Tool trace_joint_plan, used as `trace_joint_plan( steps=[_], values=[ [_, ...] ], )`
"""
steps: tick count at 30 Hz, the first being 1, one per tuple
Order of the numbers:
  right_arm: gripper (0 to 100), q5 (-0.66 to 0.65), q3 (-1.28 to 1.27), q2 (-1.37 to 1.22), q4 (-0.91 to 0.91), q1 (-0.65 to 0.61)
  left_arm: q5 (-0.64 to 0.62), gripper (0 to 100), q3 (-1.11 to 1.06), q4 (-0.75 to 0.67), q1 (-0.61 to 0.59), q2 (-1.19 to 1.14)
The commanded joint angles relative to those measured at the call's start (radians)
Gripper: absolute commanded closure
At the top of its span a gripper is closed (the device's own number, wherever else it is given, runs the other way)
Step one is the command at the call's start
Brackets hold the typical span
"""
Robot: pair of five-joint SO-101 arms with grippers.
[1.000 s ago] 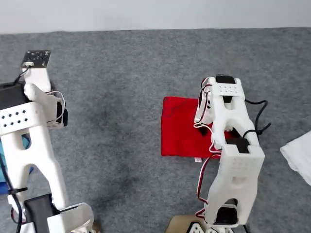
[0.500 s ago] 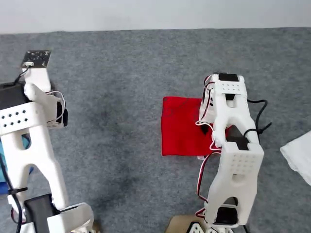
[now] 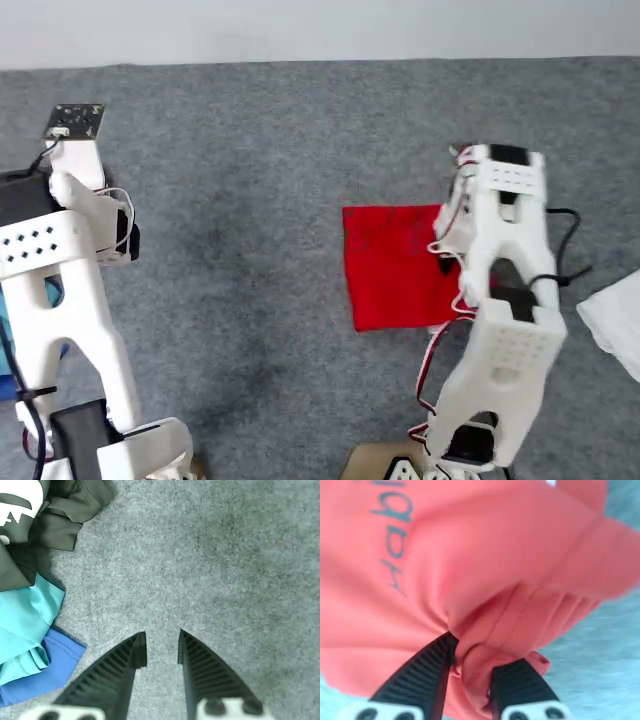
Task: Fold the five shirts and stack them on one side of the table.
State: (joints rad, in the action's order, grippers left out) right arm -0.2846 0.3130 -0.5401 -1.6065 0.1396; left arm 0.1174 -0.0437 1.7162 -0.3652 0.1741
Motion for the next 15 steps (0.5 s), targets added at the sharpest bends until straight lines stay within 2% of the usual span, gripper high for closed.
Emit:
trace_joint_plan(
  steps=[1, 9, 12, 15],
  values=[
    [98.8, -0.198, 0.021, 0.105, -0.004, 0.061, 0.005, 89, 0.008, 0.000, 0.009, 0.031],
    [98.8, -0.651, 0.021, 0.104, 0.139, 0.128, 0.005, 89, 0.008, 0.000, 0.009, 0.031],
    [98.4, -0.720, 0.021, 0.104, 0.239, 0.142, 0.005, 89, 0.008, 0.003, 0.009, 0.031],
    [98.3, -0.730, 0.021, 0.104, 0.328, 0.139, 0.005, 89, 0.007, 0.005, 0.009, 0.031]
  ],
)
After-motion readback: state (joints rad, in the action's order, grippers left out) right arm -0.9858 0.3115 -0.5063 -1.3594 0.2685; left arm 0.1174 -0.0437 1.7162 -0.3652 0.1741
